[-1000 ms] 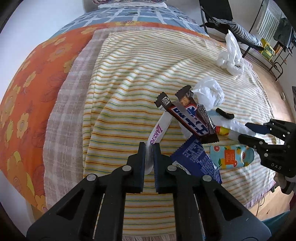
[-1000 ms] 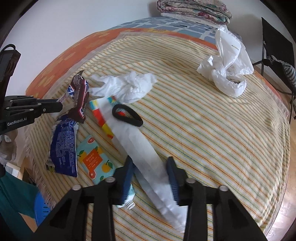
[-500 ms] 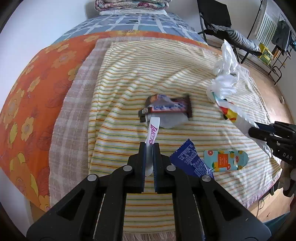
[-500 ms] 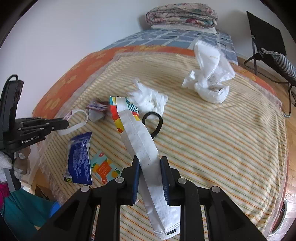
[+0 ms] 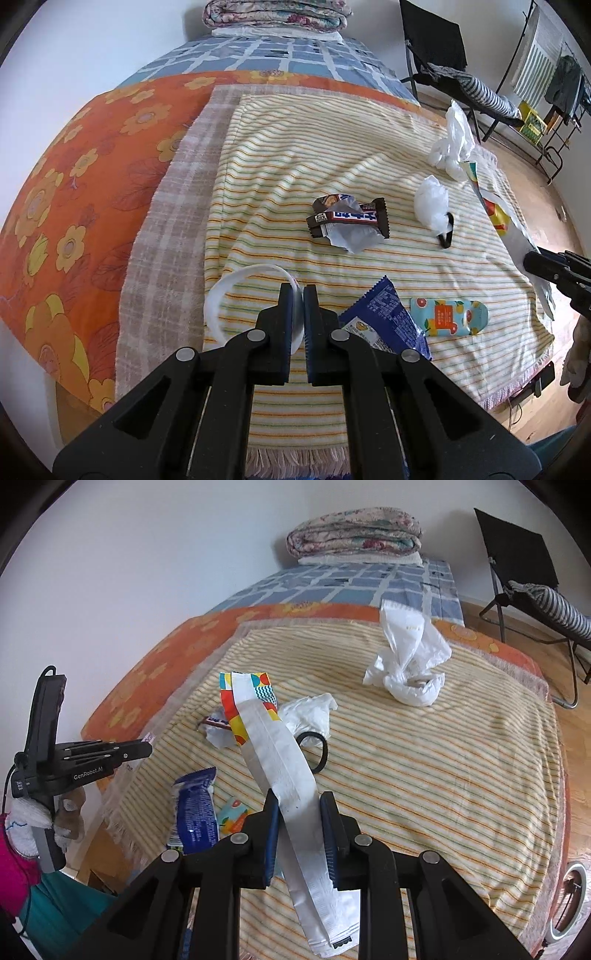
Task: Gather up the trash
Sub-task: 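Carry the white ring with the left gripper while the right carries the packet to the basket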
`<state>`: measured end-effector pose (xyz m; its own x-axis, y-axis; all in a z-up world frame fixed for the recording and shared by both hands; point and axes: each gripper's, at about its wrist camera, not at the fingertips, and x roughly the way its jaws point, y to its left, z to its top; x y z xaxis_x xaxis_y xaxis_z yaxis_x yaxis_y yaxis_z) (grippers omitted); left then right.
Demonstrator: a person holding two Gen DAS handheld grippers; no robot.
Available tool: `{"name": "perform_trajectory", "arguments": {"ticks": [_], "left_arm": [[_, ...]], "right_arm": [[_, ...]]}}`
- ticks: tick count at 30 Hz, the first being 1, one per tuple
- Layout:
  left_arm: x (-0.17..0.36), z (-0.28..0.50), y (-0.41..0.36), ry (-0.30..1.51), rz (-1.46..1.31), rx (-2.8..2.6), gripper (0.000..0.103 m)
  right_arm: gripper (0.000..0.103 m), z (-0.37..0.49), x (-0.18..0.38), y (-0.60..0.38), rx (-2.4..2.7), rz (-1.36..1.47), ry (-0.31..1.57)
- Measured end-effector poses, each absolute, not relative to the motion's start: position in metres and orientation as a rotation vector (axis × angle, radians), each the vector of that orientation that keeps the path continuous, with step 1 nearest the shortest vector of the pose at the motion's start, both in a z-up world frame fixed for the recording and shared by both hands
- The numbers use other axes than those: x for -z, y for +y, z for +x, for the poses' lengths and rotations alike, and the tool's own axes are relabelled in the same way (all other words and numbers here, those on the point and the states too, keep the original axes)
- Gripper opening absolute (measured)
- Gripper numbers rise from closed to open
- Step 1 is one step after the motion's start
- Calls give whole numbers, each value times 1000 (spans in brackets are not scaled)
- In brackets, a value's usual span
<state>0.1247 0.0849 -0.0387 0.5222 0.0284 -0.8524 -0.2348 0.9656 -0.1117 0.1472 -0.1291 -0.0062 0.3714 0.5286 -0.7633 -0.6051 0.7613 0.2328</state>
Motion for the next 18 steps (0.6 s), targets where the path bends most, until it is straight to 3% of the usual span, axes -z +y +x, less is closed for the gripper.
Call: {"name": "perform_trajectory", "arguments": {"ticks": [18], "left_arm": [[8,65,69,952,-234,-80,3]], "right_arm": [[21,84,-16,-133,-745,-125,889]]}}
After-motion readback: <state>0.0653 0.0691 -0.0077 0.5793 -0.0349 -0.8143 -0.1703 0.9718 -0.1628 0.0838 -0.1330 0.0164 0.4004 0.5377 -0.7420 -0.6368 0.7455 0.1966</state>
